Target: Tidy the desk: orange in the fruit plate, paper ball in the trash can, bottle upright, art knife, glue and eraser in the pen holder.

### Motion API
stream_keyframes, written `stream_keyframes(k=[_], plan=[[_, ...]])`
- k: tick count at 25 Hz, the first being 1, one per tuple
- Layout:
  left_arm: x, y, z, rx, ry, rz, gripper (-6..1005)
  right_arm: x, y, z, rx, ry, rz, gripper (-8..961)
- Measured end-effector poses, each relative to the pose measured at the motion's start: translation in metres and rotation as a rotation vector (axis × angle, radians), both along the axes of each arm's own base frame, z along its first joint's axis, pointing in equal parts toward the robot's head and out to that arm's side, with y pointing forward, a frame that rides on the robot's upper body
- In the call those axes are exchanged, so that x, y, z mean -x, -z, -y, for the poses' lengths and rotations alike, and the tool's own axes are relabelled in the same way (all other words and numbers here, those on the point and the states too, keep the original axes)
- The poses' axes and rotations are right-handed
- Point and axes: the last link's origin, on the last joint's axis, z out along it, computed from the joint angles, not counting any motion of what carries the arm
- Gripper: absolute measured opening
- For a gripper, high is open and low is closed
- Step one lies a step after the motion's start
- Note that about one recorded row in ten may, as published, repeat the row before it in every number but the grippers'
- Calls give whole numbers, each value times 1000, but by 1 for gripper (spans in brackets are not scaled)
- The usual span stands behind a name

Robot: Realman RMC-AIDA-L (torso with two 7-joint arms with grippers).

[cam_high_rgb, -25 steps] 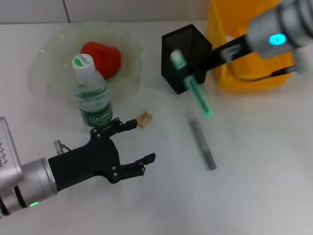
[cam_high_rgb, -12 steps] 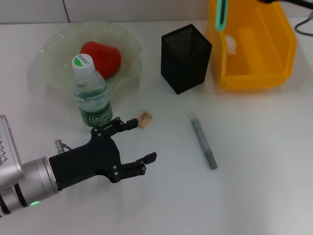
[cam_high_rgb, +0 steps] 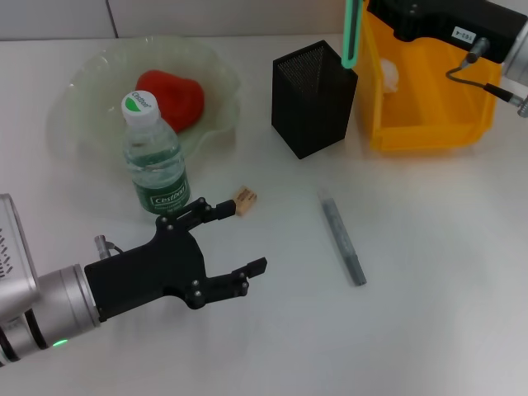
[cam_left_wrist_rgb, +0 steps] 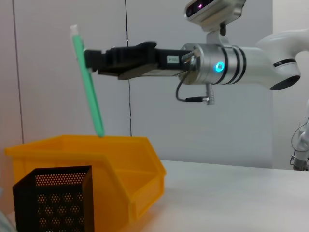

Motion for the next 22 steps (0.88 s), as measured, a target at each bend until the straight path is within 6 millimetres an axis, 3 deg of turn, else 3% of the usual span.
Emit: stream_keyframes(k=[13, 22], plan=[[1, 0, 1, 3, -1, -1, 845, 7, 21, -21, -57, 47, 80, 157], [2, 0, 3, 4, -5, 1, 845, 10, 40, -21, -29, 67, 125, 158]])
